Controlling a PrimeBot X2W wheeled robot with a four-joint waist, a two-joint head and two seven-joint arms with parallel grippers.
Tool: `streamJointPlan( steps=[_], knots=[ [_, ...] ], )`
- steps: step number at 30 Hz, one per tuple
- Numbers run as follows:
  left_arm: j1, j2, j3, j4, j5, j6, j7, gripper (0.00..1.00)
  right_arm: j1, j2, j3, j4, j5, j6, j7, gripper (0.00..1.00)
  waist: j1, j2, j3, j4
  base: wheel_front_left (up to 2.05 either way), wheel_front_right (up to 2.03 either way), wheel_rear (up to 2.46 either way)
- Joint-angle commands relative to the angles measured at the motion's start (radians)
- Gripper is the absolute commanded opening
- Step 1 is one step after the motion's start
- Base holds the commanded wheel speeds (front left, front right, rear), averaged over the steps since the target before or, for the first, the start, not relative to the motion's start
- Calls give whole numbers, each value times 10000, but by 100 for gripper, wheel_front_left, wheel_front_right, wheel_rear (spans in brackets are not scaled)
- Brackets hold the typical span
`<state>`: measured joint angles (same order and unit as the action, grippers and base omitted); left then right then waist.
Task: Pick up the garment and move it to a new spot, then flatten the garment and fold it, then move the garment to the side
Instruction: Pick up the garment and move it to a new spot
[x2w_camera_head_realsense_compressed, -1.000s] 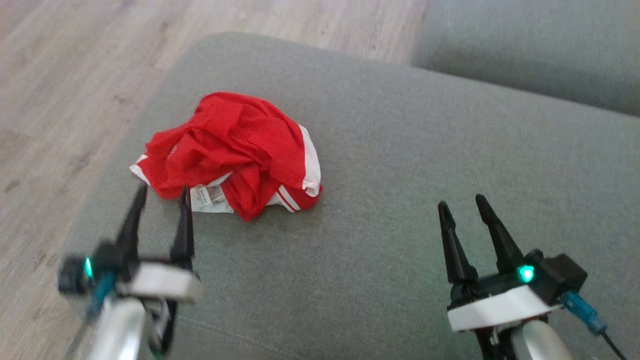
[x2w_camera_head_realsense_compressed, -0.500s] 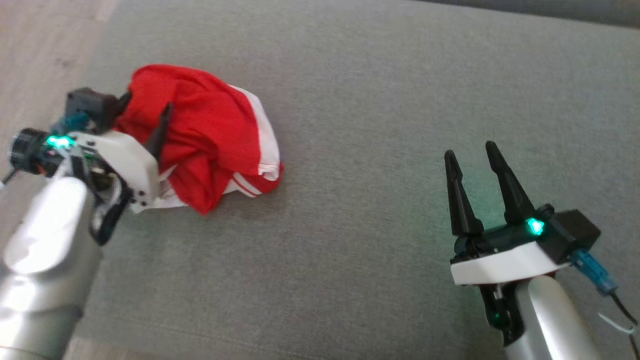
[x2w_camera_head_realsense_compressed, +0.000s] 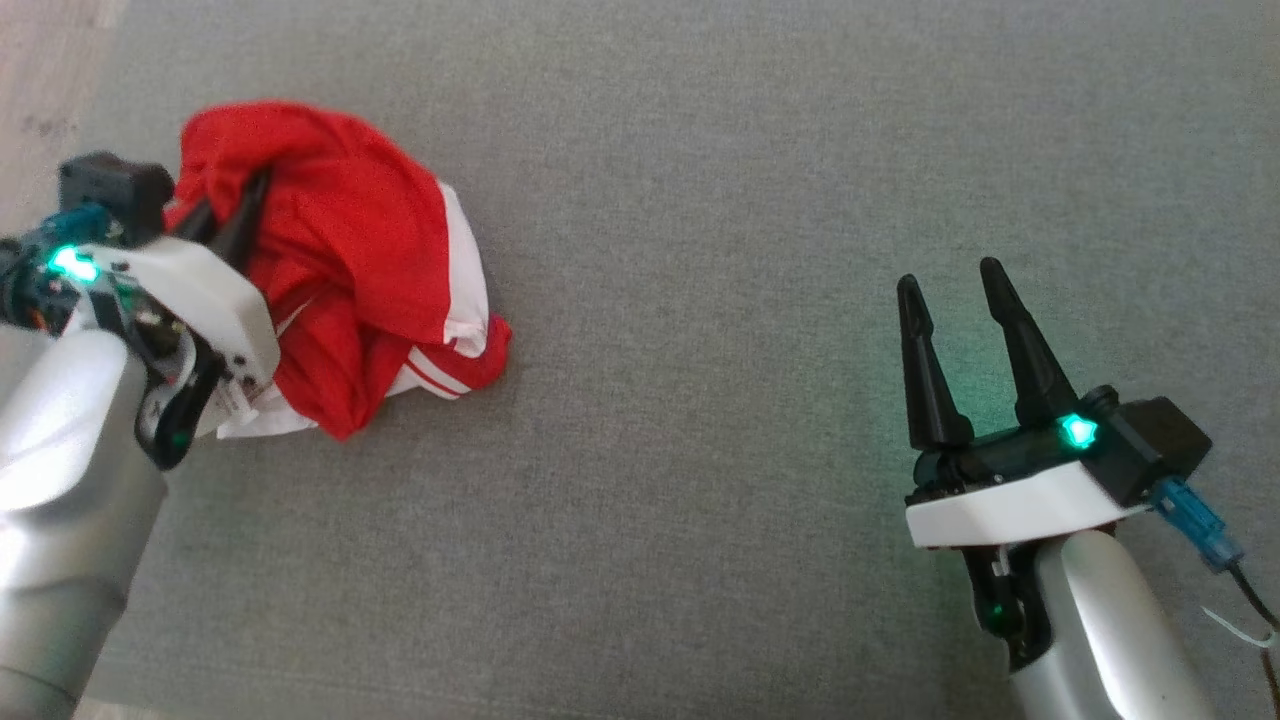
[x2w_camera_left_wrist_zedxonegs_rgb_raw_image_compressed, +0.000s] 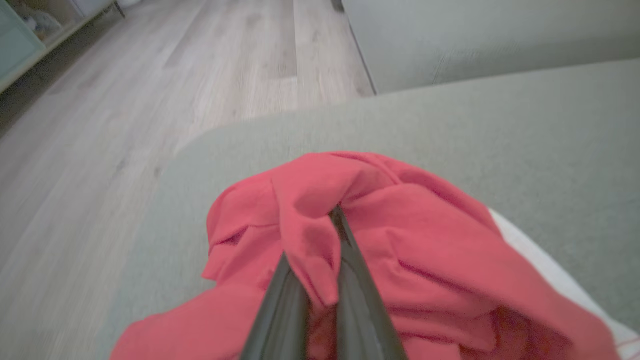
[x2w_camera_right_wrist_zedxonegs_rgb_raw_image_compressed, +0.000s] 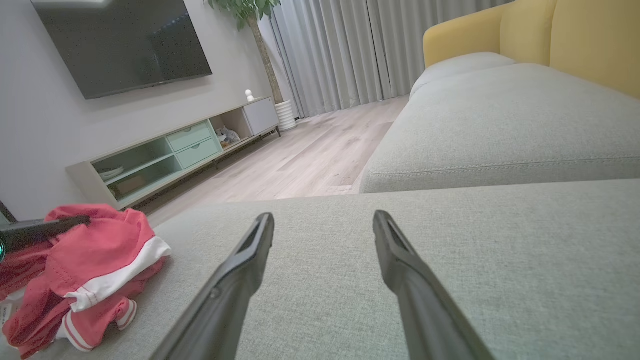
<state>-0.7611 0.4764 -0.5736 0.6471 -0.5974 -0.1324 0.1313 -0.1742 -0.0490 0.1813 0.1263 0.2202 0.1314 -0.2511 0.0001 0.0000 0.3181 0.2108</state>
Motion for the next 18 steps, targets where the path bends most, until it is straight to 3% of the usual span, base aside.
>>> streamJointPlan(
  steps=[1, 5, 10, 18],
  knots=[
    [-653, 625, 439, -377, -95, 18, -436, 0, -130, -12, 199, -247, 50, -7, -107, 100, -1, 0, -168, 13, 0, 0, 0],
    [-790, 514, 987, -1085, -592, 37, -1658, 0, 43, -12, 78, -136, 102, -7, -107, 100, -1, 0, -646, 66, 0, 0, 0],
    [-310, 84, 1668, -2950, -1011, 609, -2971, 0, 289, -12, -189, -95, 238, -7, -107, 100, -1, 0, -1311, 72, 0, 0, 0],
    [1049, -378, 1544, -5785, -1419, 1635, -2451, 0, 396, -12, -196, -224, 382, -7, -107, 100, -1, 0, -1656, -654, 0, 0, 0]
  ],
)
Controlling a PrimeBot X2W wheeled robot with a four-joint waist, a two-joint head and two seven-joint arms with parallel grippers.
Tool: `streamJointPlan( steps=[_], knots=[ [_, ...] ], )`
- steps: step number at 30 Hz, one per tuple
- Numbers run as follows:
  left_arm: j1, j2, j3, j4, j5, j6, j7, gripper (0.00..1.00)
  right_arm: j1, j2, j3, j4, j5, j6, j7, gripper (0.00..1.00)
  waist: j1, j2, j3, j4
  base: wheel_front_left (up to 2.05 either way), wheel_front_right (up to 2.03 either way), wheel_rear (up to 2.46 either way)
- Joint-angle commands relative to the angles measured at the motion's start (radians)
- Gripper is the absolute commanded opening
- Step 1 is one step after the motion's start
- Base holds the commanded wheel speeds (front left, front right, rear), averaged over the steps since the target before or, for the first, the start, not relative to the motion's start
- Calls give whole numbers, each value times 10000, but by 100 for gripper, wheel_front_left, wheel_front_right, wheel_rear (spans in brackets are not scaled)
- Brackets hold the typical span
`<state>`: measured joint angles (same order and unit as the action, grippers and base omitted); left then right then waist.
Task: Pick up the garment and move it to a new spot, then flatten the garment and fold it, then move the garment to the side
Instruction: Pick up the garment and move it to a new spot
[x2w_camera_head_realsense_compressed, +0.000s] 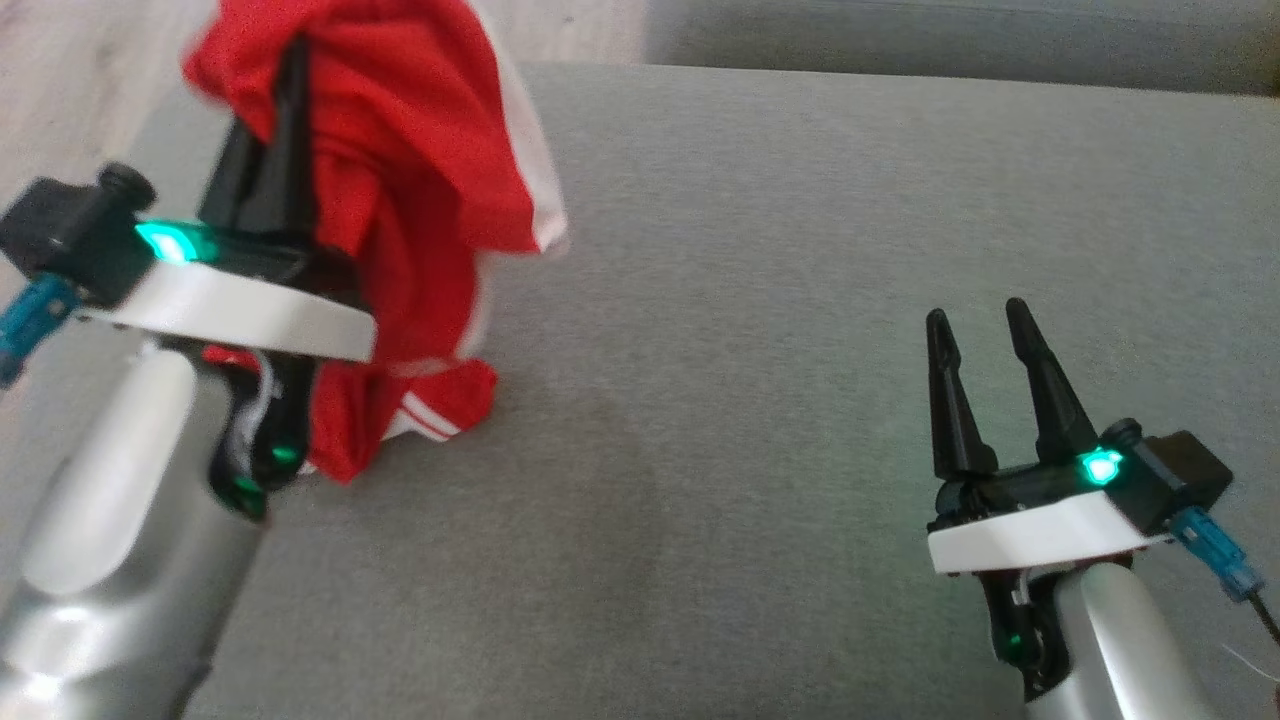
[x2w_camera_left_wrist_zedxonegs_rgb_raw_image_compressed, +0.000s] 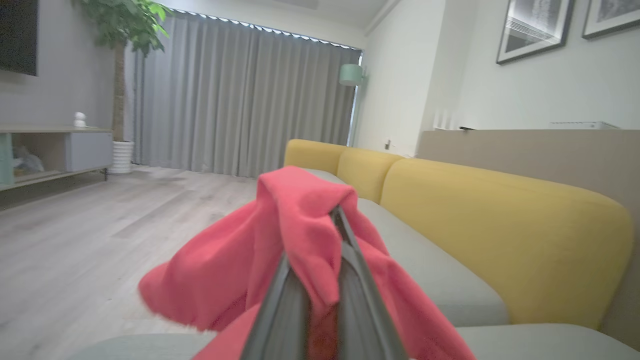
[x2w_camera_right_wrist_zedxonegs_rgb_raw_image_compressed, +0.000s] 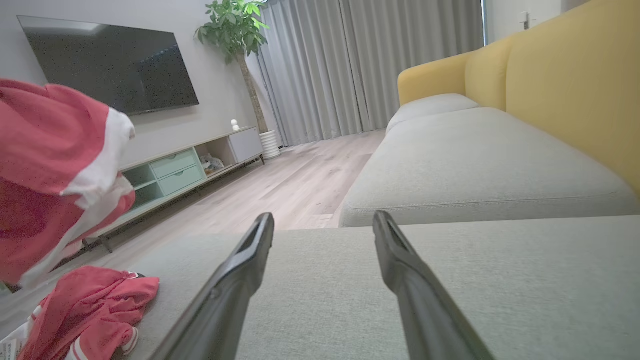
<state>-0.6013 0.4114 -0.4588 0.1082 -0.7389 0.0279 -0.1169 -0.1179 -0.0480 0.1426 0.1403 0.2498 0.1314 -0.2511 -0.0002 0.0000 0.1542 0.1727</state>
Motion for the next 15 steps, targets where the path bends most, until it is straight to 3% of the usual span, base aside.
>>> streamJointPlan(
  steps=[1, 8, 15],
  knots=[
    [-440, 236, 326, -634, -13, 131, 145, 0, -183, -22, 189, -393, 123, -7, -107, 100, 2, 0, 10, -458, 0, 0, 0],
    [-107, -457, -603, -1465, 258, 608, 650, 0, -356, -22, 248, -621, 396, -7, -107, 100, 2, 0, 401, -2014, 0, 0, 0],
    [-489, -1198, -1475, -827, 692, 681, 839, 0, -469, -22, 510, -1030, 920, -7, -107, 100, 2, 0, 816, -4029, 0, 0, 0]
  ],
)
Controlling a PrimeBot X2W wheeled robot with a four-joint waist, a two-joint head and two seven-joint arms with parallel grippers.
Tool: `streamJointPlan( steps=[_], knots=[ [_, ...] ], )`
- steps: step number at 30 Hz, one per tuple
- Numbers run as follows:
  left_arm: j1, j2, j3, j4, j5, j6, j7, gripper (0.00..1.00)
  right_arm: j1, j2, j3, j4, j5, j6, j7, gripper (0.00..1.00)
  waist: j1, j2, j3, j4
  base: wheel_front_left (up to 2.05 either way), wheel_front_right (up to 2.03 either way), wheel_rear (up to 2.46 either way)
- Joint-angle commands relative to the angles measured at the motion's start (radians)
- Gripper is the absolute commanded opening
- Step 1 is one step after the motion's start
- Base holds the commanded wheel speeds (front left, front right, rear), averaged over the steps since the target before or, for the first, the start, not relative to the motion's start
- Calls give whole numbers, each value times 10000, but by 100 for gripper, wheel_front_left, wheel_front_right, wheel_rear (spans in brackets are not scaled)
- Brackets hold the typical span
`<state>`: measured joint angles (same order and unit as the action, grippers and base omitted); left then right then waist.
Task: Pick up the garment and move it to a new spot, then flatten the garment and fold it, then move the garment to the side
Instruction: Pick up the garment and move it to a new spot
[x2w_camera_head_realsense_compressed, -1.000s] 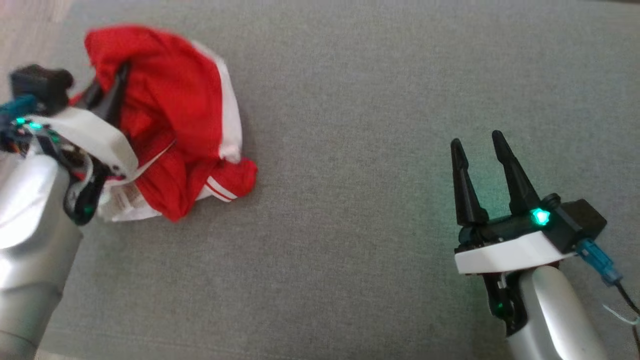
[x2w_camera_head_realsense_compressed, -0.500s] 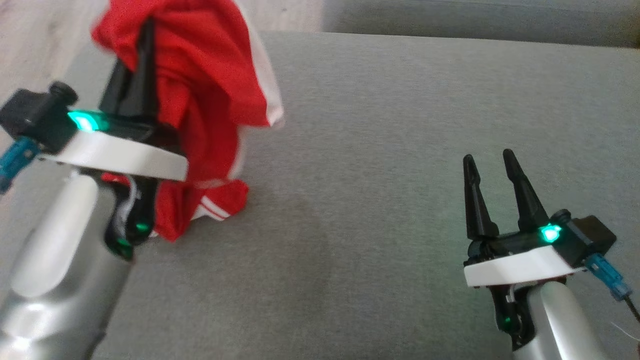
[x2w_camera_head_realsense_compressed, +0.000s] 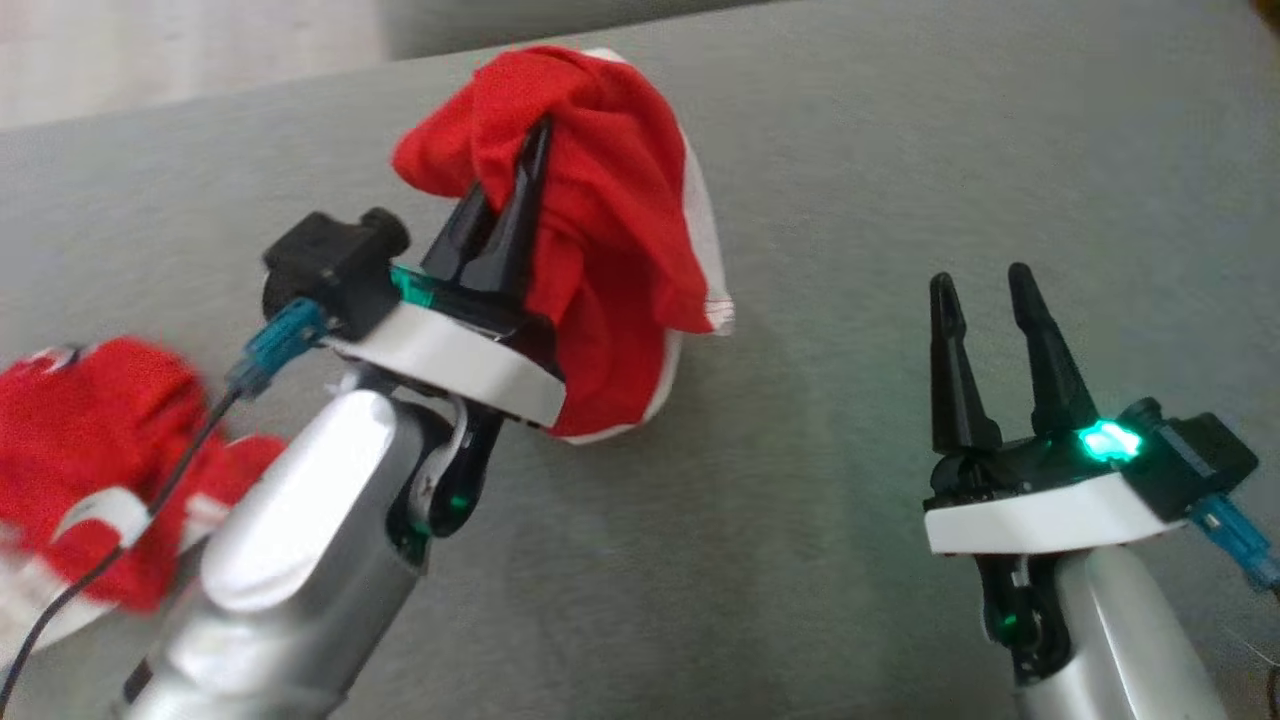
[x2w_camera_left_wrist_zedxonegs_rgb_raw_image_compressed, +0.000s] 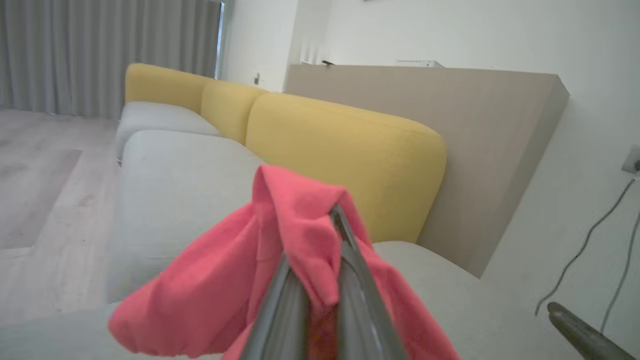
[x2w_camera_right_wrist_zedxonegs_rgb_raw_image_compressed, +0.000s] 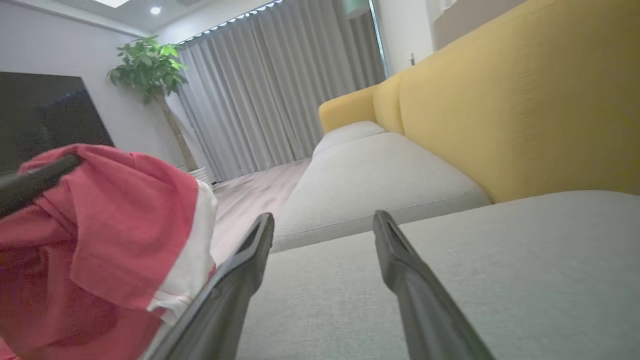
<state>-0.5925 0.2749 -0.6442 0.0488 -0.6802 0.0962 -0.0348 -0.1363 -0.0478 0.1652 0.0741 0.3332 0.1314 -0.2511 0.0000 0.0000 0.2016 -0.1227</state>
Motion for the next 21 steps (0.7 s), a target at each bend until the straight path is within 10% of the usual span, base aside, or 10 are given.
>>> streamJointPlan(
  steps=[1, 4, 5, 6, 12, 21],
  knots=[
    [-651, 98, 312, 22, 146, -29, -3, 0, -257, -24, 354, -433, 175, -7, -107, 100, 0, 0, 352, -1334, 0, 0, 0],
    [-799, -9, 218, 668, 225, -88, -82, 0, -177, -24, 497, -577, 348, -7, -107, 100, 0, 0, 421, -1787, 0, 0, 0],
    [-927, -3, 169, 1032, 399, -80, -197, 65, -145, -24, 544, -648, 427, -7, -107, 100, 0, 0, 474, -1971, 0, 0, 0],
    [-1057, -55, 137, 1389, 506, -114, -355, 100, -111, -24, 551, -716, 486, -7, -107, 100, 0, 0, 516, -2078, 0, 0, 0],
    [-1489, -322, 391, 3198, 610, -305, -1545, 100, 15, -24, 643, -895, 457, -7, -107, 100, 0, 0, 621, -1993, 0, 0, 0],
    [-390, -68, 1190, 2790, 1095, -645, -2260, 100, 34, -24, -60, -744, -269, -7, -107, 100, 0, 0, 82, 274, 0, 0, 0]
  ],
)
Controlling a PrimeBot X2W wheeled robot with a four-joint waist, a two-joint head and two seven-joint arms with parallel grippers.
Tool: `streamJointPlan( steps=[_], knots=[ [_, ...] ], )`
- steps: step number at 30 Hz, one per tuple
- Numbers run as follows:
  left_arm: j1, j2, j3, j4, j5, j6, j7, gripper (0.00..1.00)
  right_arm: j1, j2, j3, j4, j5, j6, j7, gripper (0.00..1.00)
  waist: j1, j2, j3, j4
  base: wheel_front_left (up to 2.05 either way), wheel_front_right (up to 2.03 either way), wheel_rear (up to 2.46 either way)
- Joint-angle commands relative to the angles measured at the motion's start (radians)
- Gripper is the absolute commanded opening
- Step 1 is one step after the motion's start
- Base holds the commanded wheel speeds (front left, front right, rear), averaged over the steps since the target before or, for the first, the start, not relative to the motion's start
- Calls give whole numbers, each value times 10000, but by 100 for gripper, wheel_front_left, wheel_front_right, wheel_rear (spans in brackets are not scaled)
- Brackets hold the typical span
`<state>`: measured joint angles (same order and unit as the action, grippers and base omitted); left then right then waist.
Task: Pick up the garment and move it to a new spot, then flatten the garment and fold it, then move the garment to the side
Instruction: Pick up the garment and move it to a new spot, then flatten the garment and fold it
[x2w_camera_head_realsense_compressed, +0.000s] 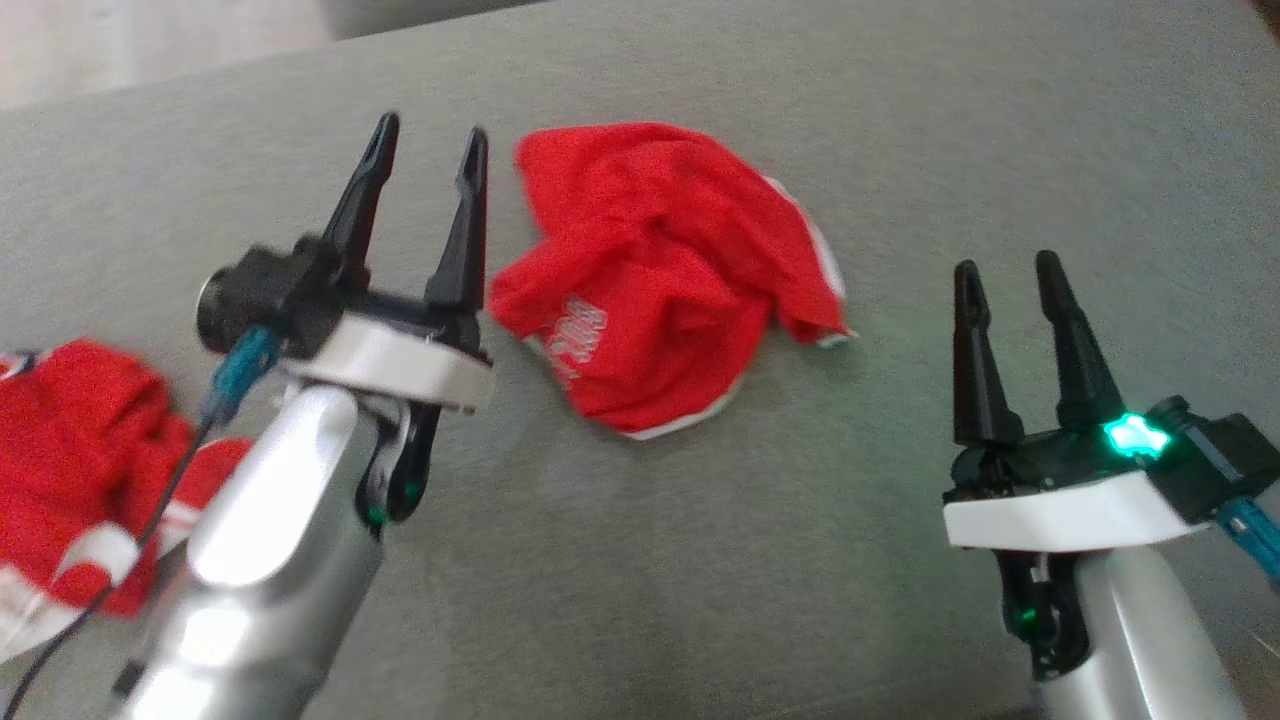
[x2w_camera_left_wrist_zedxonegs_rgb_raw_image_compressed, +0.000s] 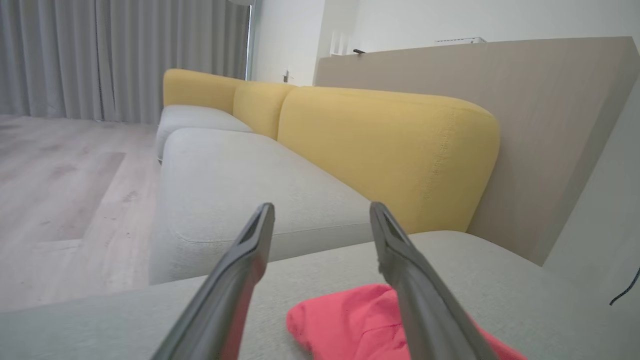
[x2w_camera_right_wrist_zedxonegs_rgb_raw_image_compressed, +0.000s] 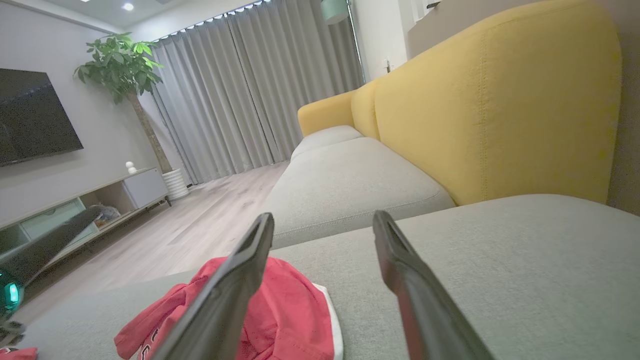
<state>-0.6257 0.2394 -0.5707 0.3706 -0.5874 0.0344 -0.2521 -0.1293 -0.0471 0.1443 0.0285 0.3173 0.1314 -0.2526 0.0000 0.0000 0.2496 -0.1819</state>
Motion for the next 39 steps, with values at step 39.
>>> streamJointPlan(
  steps=[39],
  knots=[
    [4616, -1769, 3234, -2238, 2725, -1110, -97, 100, 382, -31, -275, 2621, -820, -7, 22, 100, 0, 0, -1103, 3058, 0, 0, 0]
  ],
)
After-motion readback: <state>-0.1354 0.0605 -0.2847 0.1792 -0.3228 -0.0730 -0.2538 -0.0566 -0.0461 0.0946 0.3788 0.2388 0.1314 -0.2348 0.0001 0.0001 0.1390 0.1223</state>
